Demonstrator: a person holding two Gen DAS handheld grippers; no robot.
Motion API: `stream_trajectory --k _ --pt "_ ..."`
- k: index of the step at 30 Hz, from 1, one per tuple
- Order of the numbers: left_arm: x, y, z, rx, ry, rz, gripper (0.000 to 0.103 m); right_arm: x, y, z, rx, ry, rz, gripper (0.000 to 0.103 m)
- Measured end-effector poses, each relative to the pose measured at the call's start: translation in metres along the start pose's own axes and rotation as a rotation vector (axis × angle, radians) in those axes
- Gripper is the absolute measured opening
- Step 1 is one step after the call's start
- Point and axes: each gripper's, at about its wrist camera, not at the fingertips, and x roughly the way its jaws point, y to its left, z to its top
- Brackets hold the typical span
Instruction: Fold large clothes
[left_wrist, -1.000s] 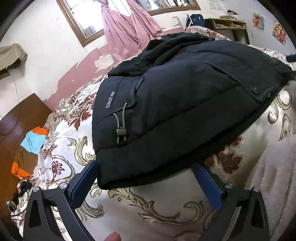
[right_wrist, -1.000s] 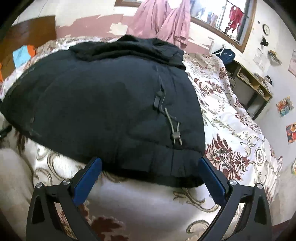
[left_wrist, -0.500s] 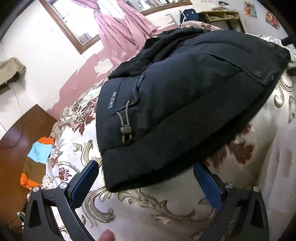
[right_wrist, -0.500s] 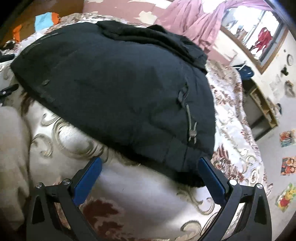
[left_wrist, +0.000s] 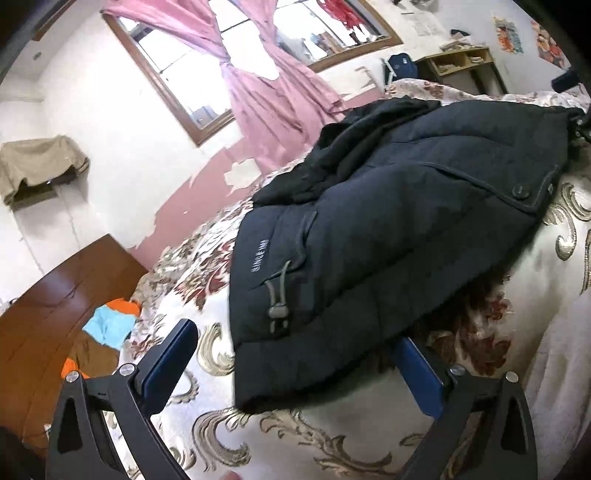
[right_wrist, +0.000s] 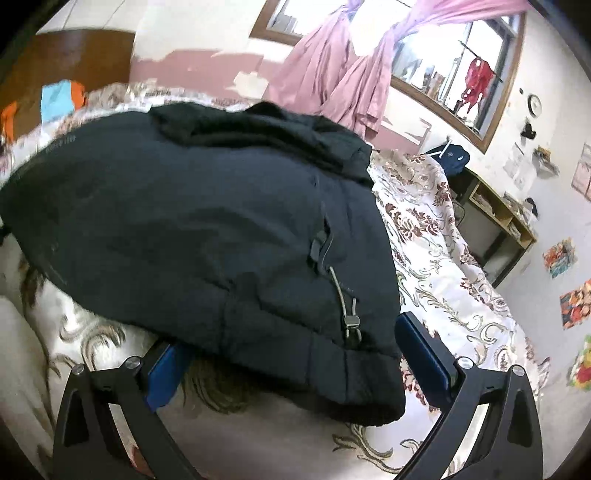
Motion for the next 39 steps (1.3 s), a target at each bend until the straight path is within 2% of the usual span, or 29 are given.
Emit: stream_trajectory --k 3,7,11,15,19,23,25,26,28,31,33,36,39 --pt "0.005 -0.009 -0.003 0.071 0.006 -0.052 0.103 0.005 0.001 -0.003 -0.028 0.026 0.005 0.102" --pt "0.008 -0.014 -0.011 0.106 0.023 -0.114 0.103 0.005 0.003 -0.006 -0.068 0.056 0.045 0.101" --pt "0.024 -0.018 -0.01 0.12 0.056 -0.08 0.103 0.004 0.006 -0.01 -0.099 0.088 0.069 0.101" --pt "0.029 -0.023 -0.002 0.106 0.063 -0.011 0.102 0.013 0.017 -0.013 -0.147 0.114 0.014 0.101" --pt "0.024 -0.017 0.003 0.066 0.049 0.012 0.073 0.019 0.024 -0.01 -0.208 0.088 -0.118 0.101" --pt "0.01 -0.02 0.007 0.091 0.007 0.022 0.054 0.02 0.026 -0.011 -0.213 0.075 -0.118 0.099" --pt "0.006 -0.021 0.01 0.108 -0.001 0.018 0.045 0.018 0.025 -0.012 -0.211 0.079 -0.083 0.079" --pt "0.005 -0.019 0.012 0.113 -0.004 0.011 0.038 0.018 0.026 -0.013 -0.21 0.082 -0.062 0.074" --pt "0.001 -0.016 0.02 0.119 -0.015 -0.03 0.021 0.019 0.029 -0.012 -0.217 0.086 -0.042 0.051" --pt "-0.001 -0.006 0.032 0.089 -0.012 -0.057 0.017 0.018 0.026 -0.009 -0.169 0.092 -0.017 0.037" --pt "-0.005 0.003 0.04 0.048 -0.006 -0.084 0.014 0.012 0.014 -0.003 -0.083 0.086 0.025 0.031" --pt "-0.011 0.022 0.056 -0.063 0.018 -0.135 0.01 -0.004 0.0 0.009 0.029 0.044 0.065 0.021" --pt "-0.012 0.052 0.071 -0.223 0.051 -0.202 0.009 -0.023 -0.016 0.023 0.109 -0.014 0.102 0.015"
